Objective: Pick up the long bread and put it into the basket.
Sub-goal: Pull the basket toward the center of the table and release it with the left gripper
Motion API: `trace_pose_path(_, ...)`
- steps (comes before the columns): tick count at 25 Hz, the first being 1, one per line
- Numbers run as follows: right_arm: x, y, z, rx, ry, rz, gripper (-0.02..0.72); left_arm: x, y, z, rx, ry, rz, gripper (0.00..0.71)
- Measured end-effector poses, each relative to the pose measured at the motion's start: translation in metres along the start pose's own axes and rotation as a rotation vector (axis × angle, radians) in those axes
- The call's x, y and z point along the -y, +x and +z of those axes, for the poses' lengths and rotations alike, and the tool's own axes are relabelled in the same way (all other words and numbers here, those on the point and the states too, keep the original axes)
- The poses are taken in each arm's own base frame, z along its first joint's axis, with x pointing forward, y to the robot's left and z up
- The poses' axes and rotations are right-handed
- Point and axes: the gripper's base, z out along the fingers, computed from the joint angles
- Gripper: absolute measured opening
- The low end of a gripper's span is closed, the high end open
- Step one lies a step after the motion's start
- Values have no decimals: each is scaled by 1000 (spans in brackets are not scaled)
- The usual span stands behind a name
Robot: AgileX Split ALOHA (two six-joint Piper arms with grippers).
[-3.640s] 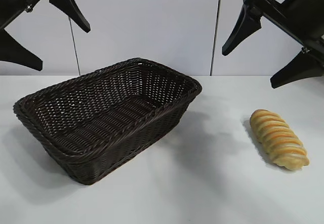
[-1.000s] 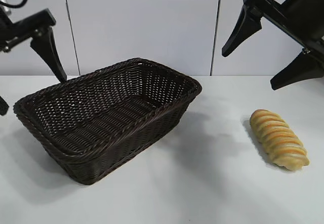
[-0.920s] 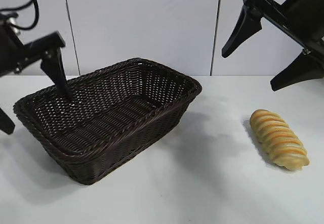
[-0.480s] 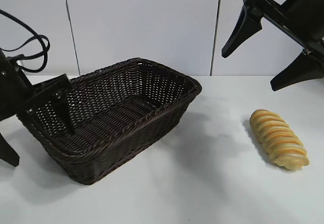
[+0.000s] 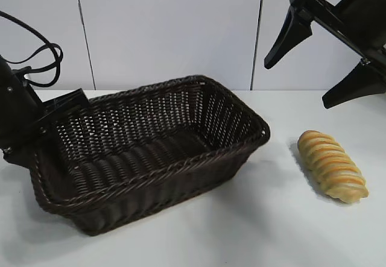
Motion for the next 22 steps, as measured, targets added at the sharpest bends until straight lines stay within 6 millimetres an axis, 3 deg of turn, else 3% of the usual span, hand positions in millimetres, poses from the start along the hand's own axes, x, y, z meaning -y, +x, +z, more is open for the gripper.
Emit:
trace_pose_path(10, 0, 0, 0, -2, 1, -1, 694, 28, -31, -49, -24, 54, 268, 99)
trace_pose_path(16, 1, 0, 0, -1, 6, -6, 694, 47, -59, -39, -101, 20, 368, 99)
trace_pose_path(22, 2, 0, 0, -3, 24, -21, 694, 72, -72, -17, -116, -36, 470, 99)
